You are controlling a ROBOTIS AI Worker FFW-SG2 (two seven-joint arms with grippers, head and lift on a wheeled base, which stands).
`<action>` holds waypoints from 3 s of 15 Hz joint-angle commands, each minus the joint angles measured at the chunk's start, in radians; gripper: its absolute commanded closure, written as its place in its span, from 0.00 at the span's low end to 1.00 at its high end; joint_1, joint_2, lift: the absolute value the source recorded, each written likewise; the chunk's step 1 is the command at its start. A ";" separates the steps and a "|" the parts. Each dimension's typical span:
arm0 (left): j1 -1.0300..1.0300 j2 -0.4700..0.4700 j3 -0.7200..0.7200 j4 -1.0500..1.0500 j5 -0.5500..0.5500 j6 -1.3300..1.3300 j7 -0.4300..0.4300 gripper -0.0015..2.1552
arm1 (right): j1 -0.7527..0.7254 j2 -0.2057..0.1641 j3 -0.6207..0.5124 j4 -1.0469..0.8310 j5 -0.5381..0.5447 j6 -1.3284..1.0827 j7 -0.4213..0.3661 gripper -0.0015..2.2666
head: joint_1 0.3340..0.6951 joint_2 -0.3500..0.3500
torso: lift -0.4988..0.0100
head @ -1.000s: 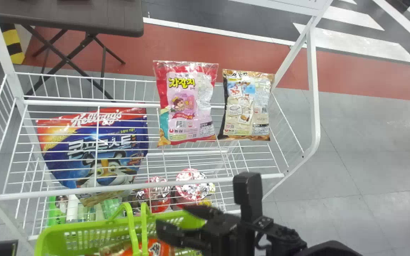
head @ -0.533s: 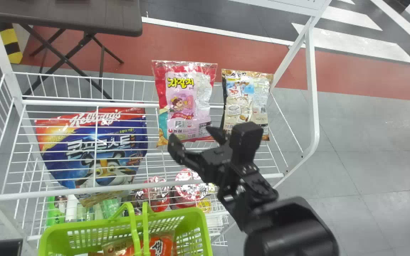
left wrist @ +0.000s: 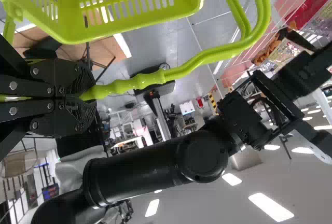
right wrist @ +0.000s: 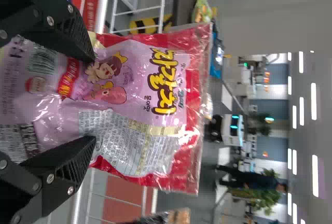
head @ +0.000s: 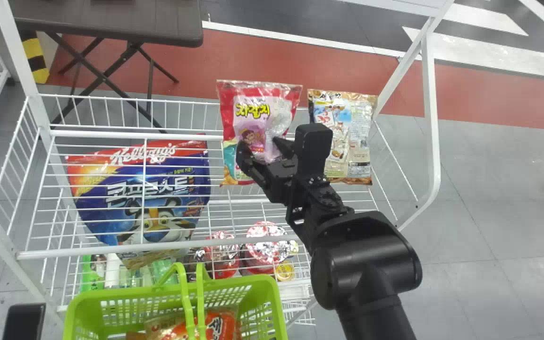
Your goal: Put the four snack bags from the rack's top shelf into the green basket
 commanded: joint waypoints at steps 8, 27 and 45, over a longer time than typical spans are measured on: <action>-0.015 -0.001 -0.005 0.009 0.007 0.005 0.000 0.98 | 0.165 -0.010 -0.085 -0.230 -0.042 -0.045 0.053 0.99 | 1.00 0.05 | 0.98; 0.011 -0.026 0.001 -0.012 -0.001 -0.001 0.000 0.98 | 0.622 -0.013 -0.482 -0.945 -0.340 1.138 0.498 0.99 | 1.00 0.00 | 0.98; 0.048 -0.018 -0.051 -0.046 -0.028 -0.011 -0.018 0.98 | 0.625 -0.055 0.056 -0.717 -0.106 0.823 0.360 0.81 | 1.00 0.11 | 0.98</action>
